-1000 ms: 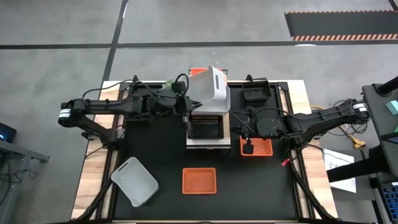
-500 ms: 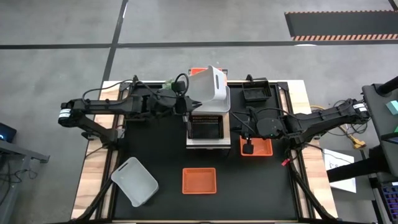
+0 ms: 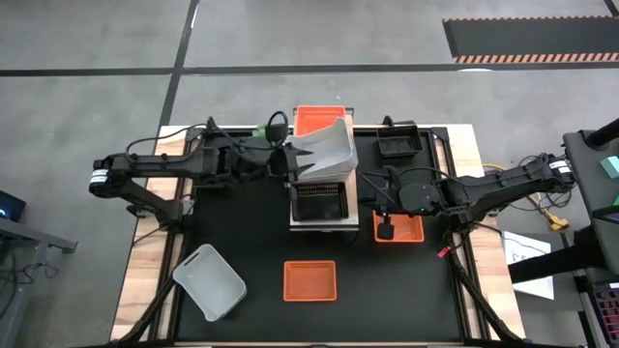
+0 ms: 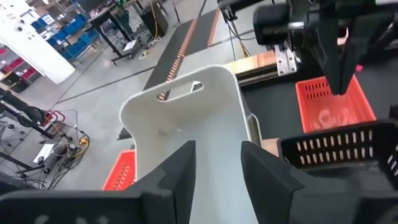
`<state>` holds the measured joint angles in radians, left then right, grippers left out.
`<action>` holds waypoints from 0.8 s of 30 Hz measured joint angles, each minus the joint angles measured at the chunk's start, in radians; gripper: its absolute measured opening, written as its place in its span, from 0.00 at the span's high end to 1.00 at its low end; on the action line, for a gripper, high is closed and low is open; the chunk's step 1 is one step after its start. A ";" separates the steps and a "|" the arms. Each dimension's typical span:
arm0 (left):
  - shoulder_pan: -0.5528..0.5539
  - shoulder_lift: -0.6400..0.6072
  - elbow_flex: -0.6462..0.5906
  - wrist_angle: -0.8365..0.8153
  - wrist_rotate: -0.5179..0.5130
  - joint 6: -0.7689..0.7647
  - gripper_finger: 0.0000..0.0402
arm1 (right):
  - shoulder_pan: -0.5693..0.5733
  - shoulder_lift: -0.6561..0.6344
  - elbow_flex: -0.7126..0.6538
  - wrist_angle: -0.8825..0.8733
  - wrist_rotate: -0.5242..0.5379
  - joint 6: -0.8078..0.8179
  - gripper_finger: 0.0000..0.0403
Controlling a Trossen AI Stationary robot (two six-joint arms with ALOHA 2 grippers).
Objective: Stack baskets on shelf by color
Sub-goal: Stack the right gray bin into the gray bin on the shelf
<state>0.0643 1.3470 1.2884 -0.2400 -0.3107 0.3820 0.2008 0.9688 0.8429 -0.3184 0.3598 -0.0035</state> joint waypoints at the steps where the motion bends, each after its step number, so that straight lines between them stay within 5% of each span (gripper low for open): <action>1: -0.001 -0.005 0.004 0.001 0.000 0.000 0.71 | 0.000 0.000 0.000 0.000 0.000 0.005 0.98; 7: -0.018 -0.075 -0.002 -0.051 0.000 0.001 0.71 | 0.000 0.000 0.000 0.020 0.021 0.006 0.98; 13: -0.068 -0.199 -0.094 -0.101 0.022 -0.032 0.71 | -0.004 -0.005 0.074 0.029 0.168 0.009 0.98; 18: -0.121 -0.318 -0.294 0.096 0.061 -0.030 0.71 | -0.015 0.026 0.212 -0.036 0.106 -0.044 0.92; 24: -0.123 -0.427 -0.515 0.417 0.059 0.040 0.71 | -0.085 0.190 0.480 -0.211 0.112 -0.136 0.74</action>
<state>-0.0589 0.9197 0.7734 0.1771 -0.2521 0.4225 0.1161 1.1586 1.3228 -0.5299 0.4722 -0.1394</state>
